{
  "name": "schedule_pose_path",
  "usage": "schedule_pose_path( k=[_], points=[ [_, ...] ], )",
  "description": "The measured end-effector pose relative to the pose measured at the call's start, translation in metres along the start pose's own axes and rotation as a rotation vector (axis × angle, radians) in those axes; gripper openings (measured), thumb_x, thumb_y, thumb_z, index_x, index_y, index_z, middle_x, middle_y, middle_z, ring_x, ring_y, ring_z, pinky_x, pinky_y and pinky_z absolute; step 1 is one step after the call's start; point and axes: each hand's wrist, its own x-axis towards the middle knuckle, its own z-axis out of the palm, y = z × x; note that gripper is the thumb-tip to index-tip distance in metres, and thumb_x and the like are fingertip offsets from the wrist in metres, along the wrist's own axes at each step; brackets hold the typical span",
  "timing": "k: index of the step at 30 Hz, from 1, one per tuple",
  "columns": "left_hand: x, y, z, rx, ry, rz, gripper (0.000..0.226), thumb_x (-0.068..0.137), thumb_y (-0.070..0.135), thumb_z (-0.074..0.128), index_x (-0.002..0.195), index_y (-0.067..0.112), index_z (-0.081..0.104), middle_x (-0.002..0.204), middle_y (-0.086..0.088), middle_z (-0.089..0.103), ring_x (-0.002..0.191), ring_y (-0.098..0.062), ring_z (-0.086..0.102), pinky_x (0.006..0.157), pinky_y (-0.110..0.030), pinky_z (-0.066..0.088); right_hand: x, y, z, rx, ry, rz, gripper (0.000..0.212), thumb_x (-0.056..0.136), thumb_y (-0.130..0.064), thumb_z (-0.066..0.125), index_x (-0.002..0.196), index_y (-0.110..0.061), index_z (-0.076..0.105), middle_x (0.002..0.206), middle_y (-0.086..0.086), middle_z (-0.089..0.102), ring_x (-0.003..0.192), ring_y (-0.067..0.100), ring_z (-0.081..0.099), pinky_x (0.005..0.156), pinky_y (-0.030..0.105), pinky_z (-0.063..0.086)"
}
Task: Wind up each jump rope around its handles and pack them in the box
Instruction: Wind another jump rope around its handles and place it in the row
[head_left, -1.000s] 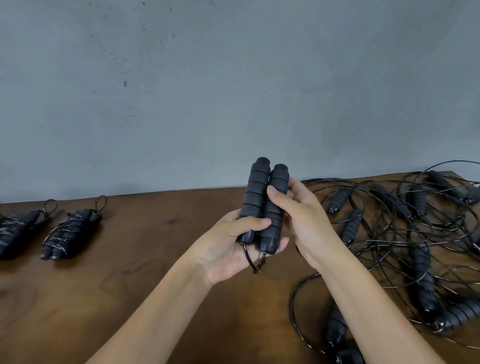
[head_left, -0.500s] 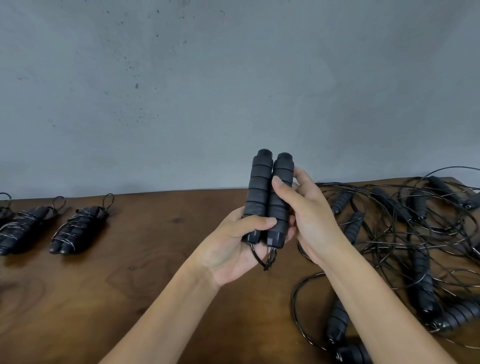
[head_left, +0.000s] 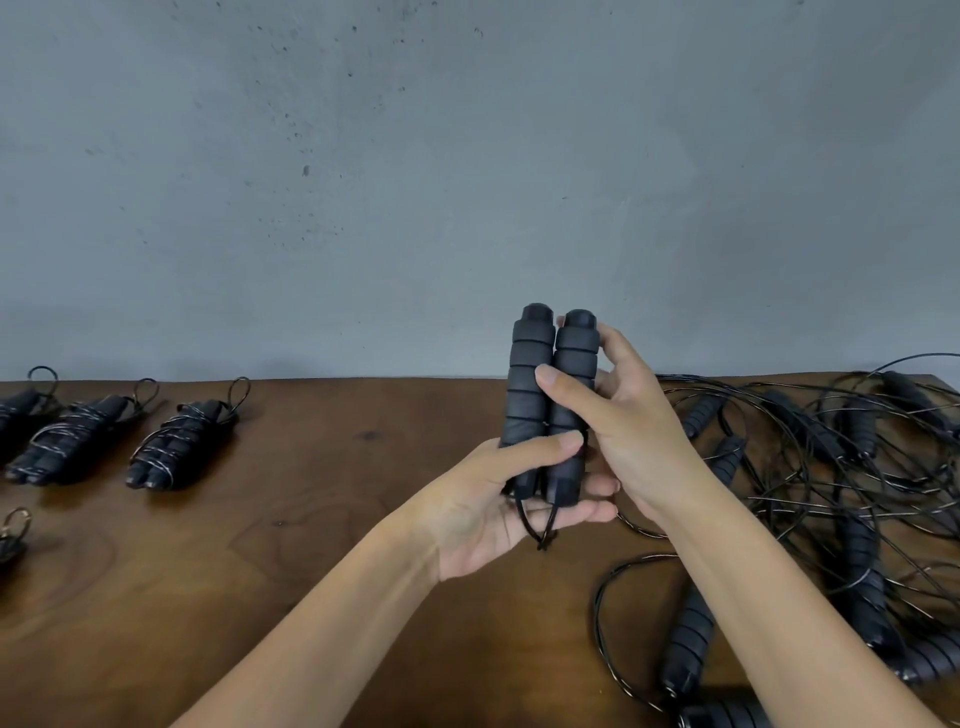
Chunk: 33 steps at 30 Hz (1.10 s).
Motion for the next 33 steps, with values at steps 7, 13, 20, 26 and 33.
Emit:
schedule_pose_path(
  k=[7,13,20,26,33],
  points=[
    [0.000,0.002,-0.009,0.183,0.122,0.095,0.023,0.094,0.022,0.073,0.113,0.010,0.070,0.082,-0.006,0.063,0.072,-0.020,0.067,0.083,-0.035,0.057,-0.009,0.009,0.006,-0.032,-0.144,0.070,0.052,0.090,-0.064,0.059,0.129,-0.031,0.057,0.104,-0.001,0.072,0.089,0.012,0.067,0.076,0.032,0.053],
    [-0.006,0.021,-0.022,0.190,0.143,0.146,0.016,0.089,0.028,0.076,0.092,0.014,0.072,0.085,-0.006,0.061,0.078,-0.024,0.061,0.059,-0.032,0.057,-0.038,0.049,0.024,-0.476,-0.477,-0.142,0.033,0.110,-0.033,0.034,0.133,-0.019,0.053,0.127,-0.001,0.065,0.083,0.000,0.059,0.073,0.006,0.049],
    [-0.011,0.025,-0.036,0.144,0.149,0.207,0.019,0.096,0.027,0.072,0.099,0.011,0.062,0.086,-0.005,0.057,0.066,-0.021,0.061,0.057,-0.026,0.046,-0.046,0.048,0.023,-0.572,-0.515,0.048,0.023,0.107,-0.025,0.050,0.090,-0.031,0.064,0.080,-0.019,0.070,0.092,0.011,0.069,0.101,0.032,0.048],
    [-0.020,0.025,-0.047,0.165,0.213,0.119,0.016,0.091,0.023,0.074,0.095,0.013,0.063,0.083,-0.004,0.054,0.058,-0.013,0.036,0.052,-0.023,0.024,-0.040,0.041,0.001,-0.821,-0.565,0.060,0.022,0.102,-0.047,0.053,0.086,-0.034,0.064,0.079,-0.011,0.068,0.069,0.011,0.063,0.073,0.041,0.056],
    [-0.033,0.027,-0.067,0.207,0.203,-0.075,0.020,0.093,0.018,0.076,0.101,0.014,0.058,0.085,-0.003,0.054,0.058,-0.011,0.036,0.051,-0.020,0.027,-0.024,0.018,-0.032,-1.134,-0.536,-0.032,0.020,0.095,-0.056,0.057,0.086,-0.038,0.061,0.088,-0.019,0.065,0.084,0.000,0.059,0.071,0.025,0.049]
  ],
)
